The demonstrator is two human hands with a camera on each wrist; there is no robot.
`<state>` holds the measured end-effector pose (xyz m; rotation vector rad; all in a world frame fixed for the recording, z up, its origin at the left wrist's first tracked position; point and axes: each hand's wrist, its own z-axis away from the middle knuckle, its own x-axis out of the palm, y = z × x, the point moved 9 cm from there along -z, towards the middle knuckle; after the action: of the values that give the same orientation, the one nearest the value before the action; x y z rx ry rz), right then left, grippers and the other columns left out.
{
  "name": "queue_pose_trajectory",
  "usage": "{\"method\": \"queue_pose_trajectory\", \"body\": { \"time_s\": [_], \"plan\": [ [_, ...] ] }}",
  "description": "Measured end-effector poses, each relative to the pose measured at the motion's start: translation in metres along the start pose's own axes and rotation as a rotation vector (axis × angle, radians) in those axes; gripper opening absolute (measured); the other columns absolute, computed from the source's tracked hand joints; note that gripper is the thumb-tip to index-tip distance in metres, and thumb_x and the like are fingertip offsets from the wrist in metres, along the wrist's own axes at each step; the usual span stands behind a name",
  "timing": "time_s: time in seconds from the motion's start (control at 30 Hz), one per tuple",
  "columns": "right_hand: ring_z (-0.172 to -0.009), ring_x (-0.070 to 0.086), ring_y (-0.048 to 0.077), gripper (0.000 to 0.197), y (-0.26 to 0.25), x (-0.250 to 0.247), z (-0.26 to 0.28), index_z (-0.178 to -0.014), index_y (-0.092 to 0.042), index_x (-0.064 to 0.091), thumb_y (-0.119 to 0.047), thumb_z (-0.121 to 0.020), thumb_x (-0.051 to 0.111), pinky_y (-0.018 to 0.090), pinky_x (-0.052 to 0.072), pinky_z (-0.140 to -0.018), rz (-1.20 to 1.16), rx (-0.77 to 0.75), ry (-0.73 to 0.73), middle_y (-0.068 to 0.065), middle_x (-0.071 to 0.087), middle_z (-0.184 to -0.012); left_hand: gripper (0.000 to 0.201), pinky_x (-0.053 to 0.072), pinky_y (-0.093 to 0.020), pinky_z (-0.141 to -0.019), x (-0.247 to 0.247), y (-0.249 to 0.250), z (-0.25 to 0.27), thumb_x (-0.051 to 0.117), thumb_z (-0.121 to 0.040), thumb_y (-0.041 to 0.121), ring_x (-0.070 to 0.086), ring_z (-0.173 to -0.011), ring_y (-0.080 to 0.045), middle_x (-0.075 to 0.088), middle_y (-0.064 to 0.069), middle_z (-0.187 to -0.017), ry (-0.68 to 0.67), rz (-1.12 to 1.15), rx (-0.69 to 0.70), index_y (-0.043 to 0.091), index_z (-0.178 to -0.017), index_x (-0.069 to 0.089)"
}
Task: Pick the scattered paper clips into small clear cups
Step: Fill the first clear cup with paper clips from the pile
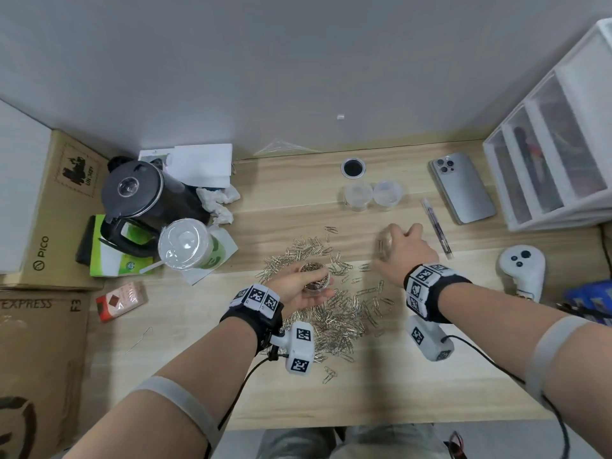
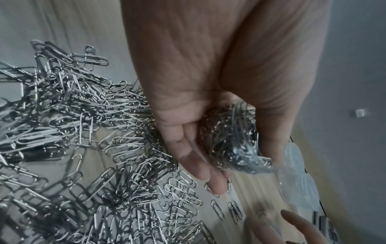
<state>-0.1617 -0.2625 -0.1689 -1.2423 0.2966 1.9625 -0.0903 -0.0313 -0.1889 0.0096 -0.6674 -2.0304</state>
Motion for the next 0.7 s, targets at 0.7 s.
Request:
{"method": "queue_pose_trajectory", "body": {
  "time_s": [0.7],
  "plan": [
    [-0.12, 0.035, 0.021, 0.059, -0.144, 0.081, 0.064, -0.127, -0.025, 0.054, -0.037, -0.074, 0.078, 0.039, 0.037, -0.106, 0.012, -0.689, -0.201, 0.001, 0.041, -0.126, 0.04, 0.058, -0.032, -0.068, -0.066, -0.018, 0.016, 0.074, -0.087, 0.041, 0.073, -0.08, -0.028, 0.075, -0.015, -0.096, 0.18, 0.069, 0.022, 0.02, -0.118, 0.06]
  ]
}}
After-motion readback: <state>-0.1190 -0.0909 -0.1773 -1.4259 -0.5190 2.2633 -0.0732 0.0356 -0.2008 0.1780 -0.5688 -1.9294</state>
